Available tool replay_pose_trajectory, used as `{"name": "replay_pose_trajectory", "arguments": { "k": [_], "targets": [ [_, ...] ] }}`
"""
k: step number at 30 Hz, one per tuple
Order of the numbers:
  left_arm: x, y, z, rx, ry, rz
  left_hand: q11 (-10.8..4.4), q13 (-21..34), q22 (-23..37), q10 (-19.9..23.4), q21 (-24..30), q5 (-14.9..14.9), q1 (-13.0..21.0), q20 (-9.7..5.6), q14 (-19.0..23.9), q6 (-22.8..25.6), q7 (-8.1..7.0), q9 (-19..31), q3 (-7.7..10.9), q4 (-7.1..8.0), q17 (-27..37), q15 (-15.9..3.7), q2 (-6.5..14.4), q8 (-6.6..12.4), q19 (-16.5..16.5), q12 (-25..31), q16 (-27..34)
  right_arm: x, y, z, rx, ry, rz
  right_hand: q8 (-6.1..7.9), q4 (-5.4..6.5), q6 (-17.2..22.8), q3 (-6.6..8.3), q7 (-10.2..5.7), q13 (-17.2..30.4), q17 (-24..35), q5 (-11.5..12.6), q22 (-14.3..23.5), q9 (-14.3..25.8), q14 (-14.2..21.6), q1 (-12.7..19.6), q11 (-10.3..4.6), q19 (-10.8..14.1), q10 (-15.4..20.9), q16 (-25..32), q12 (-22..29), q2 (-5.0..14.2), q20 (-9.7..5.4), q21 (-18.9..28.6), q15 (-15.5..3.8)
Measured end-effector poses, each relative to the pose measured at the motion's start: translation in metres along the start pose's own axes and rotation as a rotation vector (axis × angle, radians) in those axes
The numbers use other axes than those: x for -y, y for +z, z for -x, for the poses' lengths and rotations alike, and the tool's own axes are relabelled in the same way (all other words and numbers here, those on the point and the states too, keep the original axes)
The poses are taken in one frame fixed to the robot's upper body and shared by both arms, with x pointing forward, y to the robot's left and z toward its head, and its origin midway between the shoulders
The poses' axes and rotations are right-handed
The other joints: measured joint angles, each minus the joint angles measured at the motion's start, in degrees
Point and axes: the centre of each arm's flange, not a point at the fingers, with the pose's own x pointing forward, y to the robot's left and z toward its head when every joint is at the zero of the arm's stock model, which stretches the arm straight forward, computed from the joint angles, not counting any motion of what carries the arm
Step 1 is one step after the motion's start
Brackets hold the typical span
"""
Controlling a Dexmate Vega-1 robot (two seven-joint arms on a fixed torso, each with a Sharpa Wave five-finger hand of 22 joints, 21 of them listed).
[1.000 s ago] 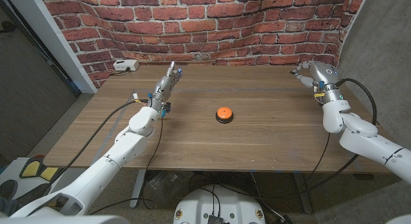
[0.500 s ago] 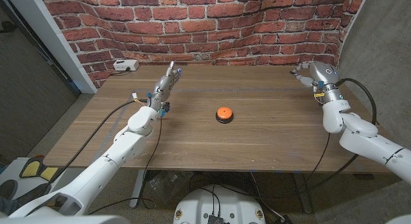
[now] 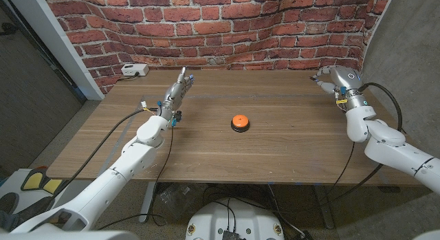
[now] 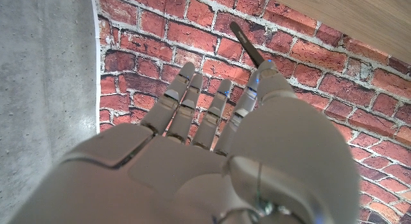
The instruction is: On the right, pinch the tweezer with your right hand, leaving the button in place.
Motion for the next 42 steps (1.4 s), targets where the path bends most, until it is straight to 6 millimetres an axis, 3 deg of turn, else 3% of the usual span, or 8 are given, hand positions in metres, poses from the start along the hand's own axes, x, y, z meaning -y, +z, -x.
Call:
{"name": "replay_pose_trajectory", "arguments": {
  "k": [42],
  "targets": [
    [-0.006, -0.01, 0.013, -0.007, 0.03, 0.022, 0.0, 0.0, 0.0, 0.0, 0.0, 0.0, 0.4, 0.08, 0.0, 0.0, 0.0, 0.0, -0.24, 0.25, 0.0, 0.0, 0.4, 0.0, -0.1, 0.0, 0.0, -0.02, -0.008, -0.023, 0.05, 0.173, 0.189, -0.05, 0.0, 1.3, 0.0, 0.01, 0.0, 0.0, 0.0, 0.0, -0.4, 0.0, -0.3, 0.01, 0.0, 0.0, 0.0, 0.0, -0.3, 0.0, 0.0, 0.05]
  ]
}}
